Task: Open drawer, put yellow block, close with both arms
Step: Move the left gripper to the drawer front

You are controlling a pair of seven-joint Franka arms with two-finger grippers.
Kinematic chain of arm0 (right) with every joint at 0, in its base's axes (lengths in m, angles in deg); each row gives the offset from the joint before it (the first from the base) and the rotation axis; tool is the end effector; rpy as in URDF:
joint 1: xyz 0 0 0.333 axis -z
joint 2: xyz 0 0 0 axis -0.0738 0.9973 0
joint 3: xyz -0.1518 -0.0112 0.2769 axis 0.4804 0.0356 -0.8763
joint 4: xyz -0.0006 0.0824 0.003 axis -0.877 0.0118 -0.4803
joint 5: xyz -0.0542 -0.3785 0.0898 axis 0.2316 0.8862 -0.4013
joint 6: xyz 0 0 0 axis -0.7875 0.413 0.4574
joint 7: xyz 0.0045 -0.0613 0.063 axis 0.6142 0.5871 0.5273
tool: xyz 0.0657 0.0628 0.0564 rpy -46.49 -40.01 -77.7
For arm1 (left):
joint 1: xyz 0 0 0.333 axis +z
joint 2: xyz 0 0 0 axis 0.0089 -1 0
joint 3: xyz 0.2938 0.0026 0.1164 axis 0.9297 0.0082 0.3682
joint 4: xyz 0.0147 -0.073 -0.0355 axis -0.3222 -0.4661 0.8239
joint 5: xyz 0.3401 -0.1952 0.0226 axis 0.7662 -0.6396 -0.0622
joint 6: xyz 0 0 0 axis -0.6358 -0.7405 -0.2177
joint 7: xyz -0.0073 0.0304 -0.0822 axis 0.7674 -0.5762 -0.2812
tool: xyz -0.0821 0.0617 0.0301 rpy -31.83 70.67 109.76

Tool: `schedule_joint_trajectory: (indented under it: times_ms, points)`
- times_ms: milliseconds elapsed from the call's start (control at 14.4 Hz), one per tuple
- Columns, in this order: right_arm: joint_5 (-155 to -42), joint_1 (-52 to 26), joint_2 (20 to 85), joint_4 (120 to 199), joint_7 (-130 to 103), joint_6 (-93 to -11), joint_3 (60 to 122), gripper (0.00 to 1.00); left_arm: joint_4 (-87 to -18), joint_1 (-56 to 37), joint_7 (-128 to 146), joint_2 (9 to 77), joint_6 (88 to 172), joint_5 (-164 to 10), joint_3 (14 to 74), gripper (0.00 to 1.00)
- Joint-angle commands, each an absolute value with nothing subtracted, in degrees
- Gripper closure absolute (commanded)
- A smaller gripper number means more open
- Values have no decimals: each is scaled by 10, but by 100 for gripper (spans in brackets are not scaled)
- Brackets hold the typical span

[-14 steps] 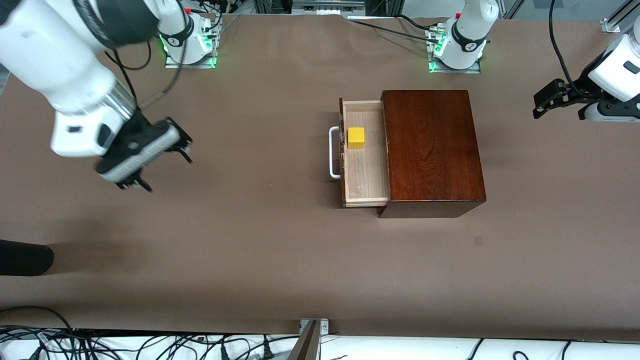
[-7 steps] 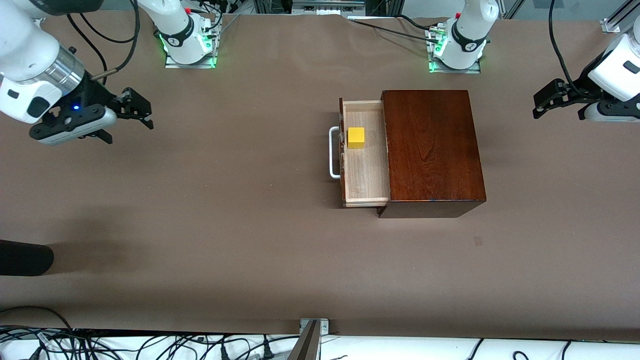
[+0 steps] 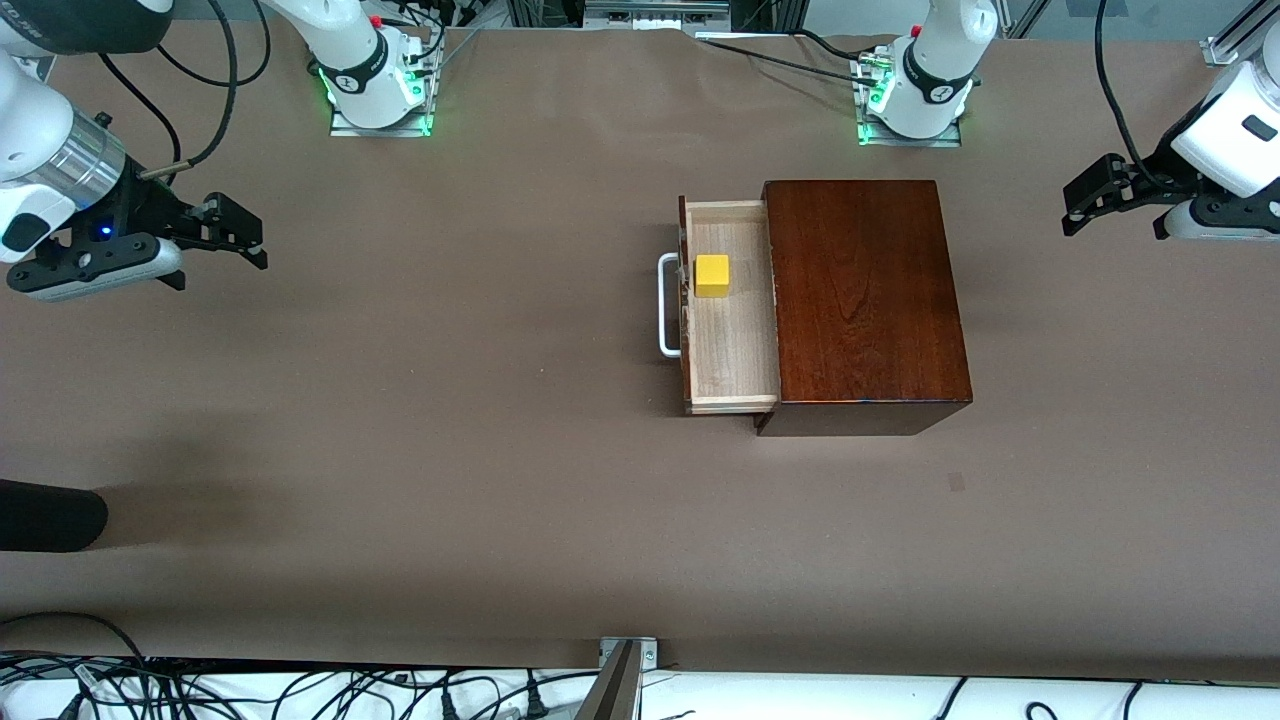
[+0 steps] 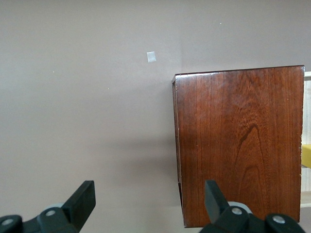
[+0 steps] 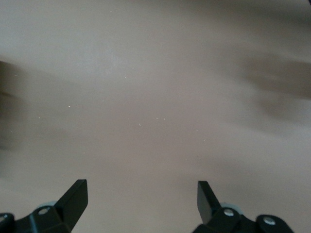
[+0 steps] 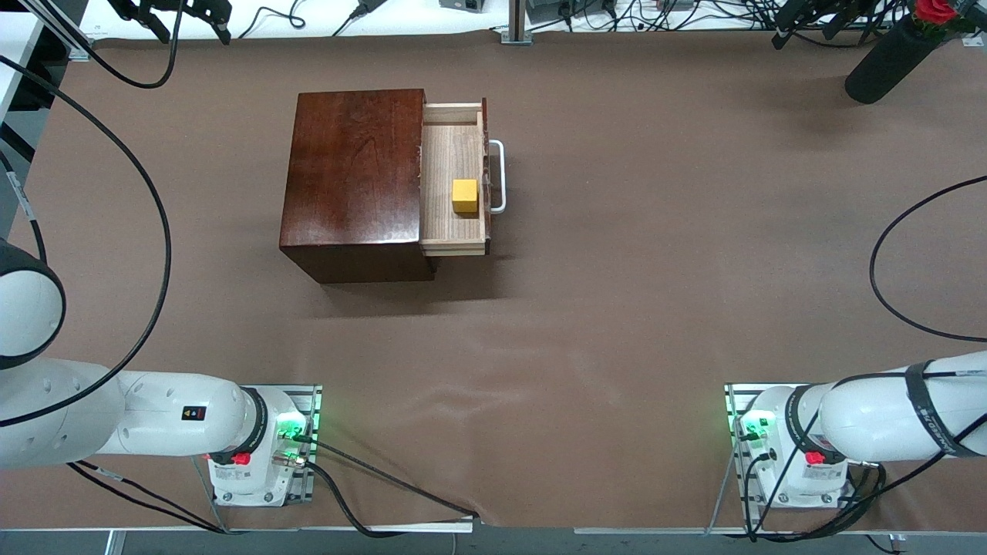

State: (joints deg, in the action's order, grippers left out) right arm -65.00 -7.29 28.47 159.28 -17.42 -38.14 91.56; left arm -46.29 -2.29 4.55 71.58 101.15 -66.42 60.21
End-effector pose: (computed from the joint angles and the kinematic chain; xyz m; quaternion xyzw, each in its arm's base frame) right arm 0.5626 0.0600 0.5712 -0.9917 -0.1231 -0.0250 0.0288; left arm 0.5320 -0.0341 0.6263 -0.9996 0.0176 0.0155 0.0178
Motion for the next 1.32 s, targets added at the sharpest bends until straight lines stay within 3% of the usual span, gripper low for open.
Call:
schedule_joint_trajectory:
  times_ms: [0, 209, 556, 765, 974, 1113, 1252]
  points:
    - [-627, -36, 281, 1595, -164, -376, 876, 0, -442, -27, 46, 706, 996, -657, 600, 0]
    - [-617, -38, 281, 1592, -165, -375, 876, 0, -442, -33, 46, 706, 962, -690, 587, 0]
    - [-603, -39, 283, 1589, -159, -376, 875, 0, -443, -71, -38, 681, 898, -698, 482, 0]
    - [-604, -39, 289, 1569, -153, -349, 875, 0, -439, -86, -115, 624, 915, -700, 413, 0]
    - [-601, -39, 299, 1551, -154, -337, 877, 0, -389, -118, -177, 554, 966, -686, 353, 0]
    - [-601, -38, 301, 1547, -153, -342, 879, 0, -313, -159, -227, 480, 978, -681, 350, 0]
    - [-603, -34, 306, 1547, -153, -338, 880, 0, -293, -170, -274, 442, 1003, -682, 349, 0]
